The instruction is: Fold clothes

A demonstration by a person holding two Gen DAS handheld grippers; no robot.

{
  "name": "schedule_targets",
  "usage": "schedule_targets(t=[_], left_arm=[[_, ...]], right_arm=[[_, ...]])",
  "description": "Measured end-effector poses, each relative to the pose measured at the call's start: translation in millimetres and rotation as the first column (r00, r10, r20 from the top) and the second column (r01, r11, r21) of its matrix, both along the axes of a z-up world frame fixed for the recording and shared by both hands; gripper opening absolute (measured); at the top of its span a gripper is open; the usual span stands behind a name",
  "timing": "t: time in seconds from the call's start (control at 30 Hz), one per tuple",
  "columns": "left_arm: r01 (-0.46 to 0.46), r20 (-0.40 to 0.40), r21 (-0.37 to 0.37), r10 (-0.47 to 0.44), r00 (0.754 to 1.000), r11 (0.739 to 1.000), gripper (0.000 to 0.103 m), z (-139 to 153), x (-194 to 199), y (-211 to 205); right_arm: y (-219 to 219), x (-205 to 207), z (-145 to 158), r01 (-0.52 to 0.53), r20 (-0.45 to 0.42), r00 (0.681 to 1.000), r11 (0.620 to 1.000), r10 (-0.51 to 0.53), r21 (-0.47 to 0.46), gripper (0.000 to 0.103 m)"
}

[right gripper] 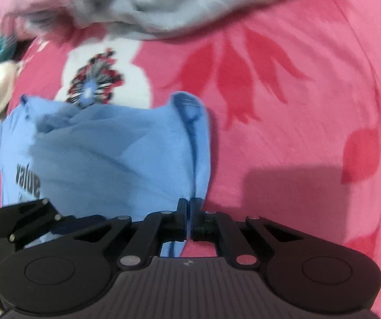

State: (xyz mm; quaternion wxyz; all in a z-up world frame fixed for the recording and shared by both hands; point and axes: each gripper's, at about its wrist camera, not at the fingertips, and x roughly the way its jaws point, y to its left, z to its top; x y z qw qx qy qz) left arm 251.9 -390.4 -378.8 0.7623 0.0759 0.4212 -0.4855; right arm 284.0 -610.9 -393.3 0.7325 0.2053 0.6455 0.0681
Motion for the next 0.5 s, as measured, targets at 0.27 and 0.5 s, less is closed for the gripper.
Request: schedule_targets(t=[0.27, 0.5], left_arm=[[0.008, -0.034, 0.037, -0.007, 0.999, 0.999, 0.044, -22, -1, -7], [0.013, -0.026, 0.043, -0.012, 1.000, 0.999, 0.044, -24, -2, -8]], right_arm=[[-5, 2, 21, 0.019, 0.018, 1.000, 0.993, -0.017, -0.114, 0.007], [-5, 48, 45, 0.038, 0.236, 0.972, 0.992, -0.009, -0.118, 0.037]])
